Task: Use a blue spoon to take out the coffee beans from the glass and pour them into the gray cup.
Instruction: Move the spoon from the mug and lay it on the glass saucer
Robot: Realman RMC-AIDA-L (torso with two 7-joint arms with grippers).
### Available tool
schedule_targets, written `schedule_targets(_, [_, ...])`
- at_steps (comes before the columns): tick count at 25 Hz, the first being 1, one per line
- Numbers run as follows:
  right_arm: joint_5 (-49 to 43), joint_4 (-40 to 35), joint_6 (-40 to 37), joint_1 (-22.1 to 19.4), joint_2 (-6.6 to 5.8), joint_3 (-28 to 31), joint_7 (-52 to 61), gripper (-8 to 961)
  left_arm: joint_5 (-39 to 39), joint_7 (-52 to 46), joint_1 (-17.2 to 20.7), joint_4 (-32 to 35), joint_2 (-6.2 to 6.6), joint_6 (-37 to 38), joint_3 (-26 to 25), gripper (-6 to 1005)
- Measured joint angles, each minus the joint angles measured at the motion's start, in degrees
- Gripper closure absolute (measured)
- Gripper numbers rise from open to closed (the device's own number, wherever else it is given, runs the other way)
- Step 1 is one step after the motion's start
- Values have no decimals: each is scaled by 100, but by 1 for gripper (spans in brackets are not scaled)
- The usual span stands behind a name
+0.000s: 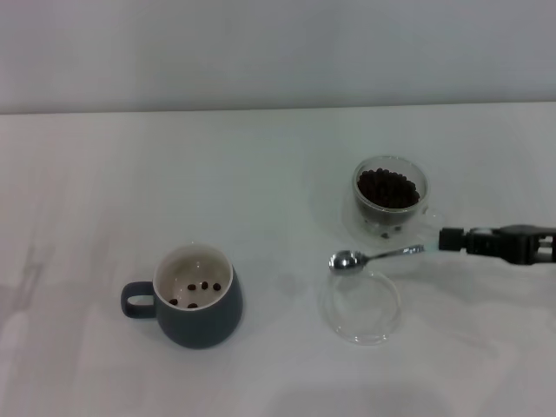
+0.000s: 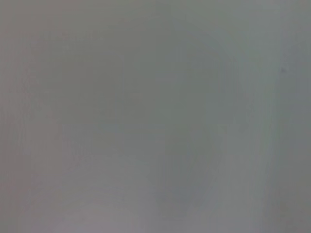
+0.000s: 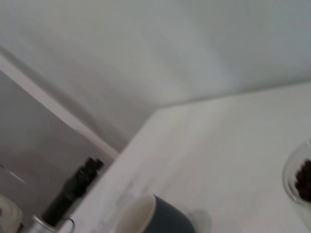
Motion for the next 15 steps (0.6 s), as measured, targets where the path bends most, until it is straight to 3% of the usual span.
schedule_targets(15, [-1165, 9, 721, 211, 248, 4, 139, 783, -1, 5, -7, 0, -6, -68, 9, 242])
